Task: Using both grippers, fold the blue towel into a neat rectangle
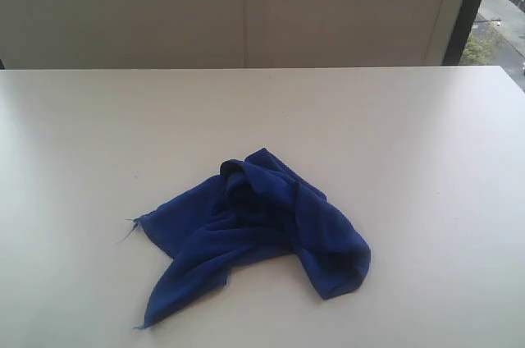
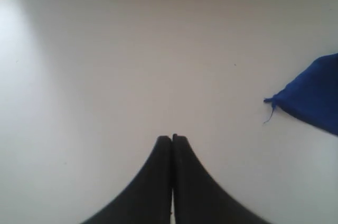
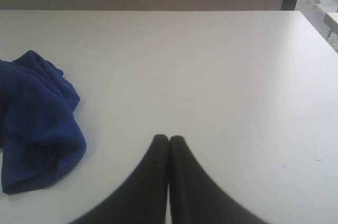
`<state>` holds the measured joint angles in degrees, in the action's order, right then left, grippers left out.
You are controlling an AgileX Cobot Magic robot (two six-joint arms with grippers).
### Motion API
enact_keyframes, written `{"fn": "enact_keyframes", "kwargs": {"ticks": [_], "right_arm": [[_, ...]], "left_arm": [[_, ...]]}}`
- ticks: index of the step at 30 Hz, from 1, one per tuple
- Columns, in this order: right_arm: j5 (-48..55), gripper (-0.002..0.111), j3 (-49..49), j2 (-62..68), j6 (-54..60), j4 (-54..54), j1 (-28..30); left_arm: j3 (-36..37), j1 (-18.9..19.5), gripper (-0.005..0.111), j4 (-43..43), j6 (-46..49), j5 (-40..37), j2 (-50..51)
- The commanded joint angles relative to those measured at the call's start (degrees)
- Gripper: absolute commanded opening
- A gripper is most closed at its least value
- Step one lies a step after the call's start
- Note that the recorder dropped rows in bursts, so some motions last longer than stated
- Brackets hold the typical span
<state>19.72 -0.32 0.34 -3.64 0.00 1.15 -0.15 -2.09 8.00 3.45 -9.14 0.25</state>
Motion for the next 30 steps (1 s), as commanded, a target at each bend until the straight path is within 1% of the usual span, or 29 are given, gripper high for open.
{"fn": "enact_keyframes", "kwargs": {"ticks": [1,4,7,8,11,15,18,22,23,25,26,27,28,29,30], "right_arm": [[-0.5,0.0,0.3,-0.3,0.0,0.0,-0.1],[-0.5,0.0,0.3,-0.3,0.0,0.0,-0.1],[-0.5,0.0,0.3,-0.3,0.0,0.0,-0.1],[-0.5,0.0,0.3,-0.3,0.0,0.0,-0.1],[-0.5,0.0,0.3,-0.3,0.0,0.0,-0.1],[-0.5,0.0,0.3,-0.3,0.0,0.0,-0.1],[-0.5,0.0,0.3,-0.3,0.0,0.0,-0.1],[-0.5,0.0,0.3,-0.3,0.0,0.0,-0.1],[-0.5,0.0,0.3,-0.3,0.0,0.0,-0.1],[-0.5,0.0,0.3,-0.3,0.0,0.0,-0.1],[-0.5,0.0,0.3,-0.3,0.0,0.0,-0.1],[-0.5,0.0,0.3,-0.3,0.0,0.0,-0.1],[-0.5,0.0,0.3,-0.3,0.0,0.0,-0.1],[-0.5,0.0,0.3,-0.3,0.0,0.0,-0.1],[-0.5,0.0,0.3,-0.3,0.0,0.0,-0.1]], "left_arm": [[0.1,0.0,0.0,0.3,-0.1,2.5,-0.2],[0.1,0.0,0.0,0.3,-0.1,3.4,-0.2],[0.1,0.0,0.0,0.3,-0.1,8.5,-0.2],[0.1,0.0,0.0,0.3,-0.1,12.4,-0.2],[0.1,0.0,0.0,0.3,-0.8,20.4,-0.2],[0.1,0.0,0.0,0.3,-3.0,29.4,-0.2],[0.1,0.0,0.0,0.3,-7.3,34.4,-0.2],[0.1,0.0,0.0,0.3,-9.7,44.1,0.1],[-0.4,0.0,0.0,0.3,-10.1,43.9,1.0],[-5.3,0.0,0.0,0.3,-12.8,37.3,5.2],[-9.0,0.0,0.0,0.3,-12.9,32.0,9.4],[-11.1,0.0,0.0,0.1,-12.9,29.3,12.1],[-15.2,0.0,0.0,-2.4,-12.9,24.9,18.2],[-17.4,0.0,0.0,-4.1,-12.9,22.9,21.5],[-21.6,0.0,0.0,-4.7,-13.1,19.0,27.6]]}}
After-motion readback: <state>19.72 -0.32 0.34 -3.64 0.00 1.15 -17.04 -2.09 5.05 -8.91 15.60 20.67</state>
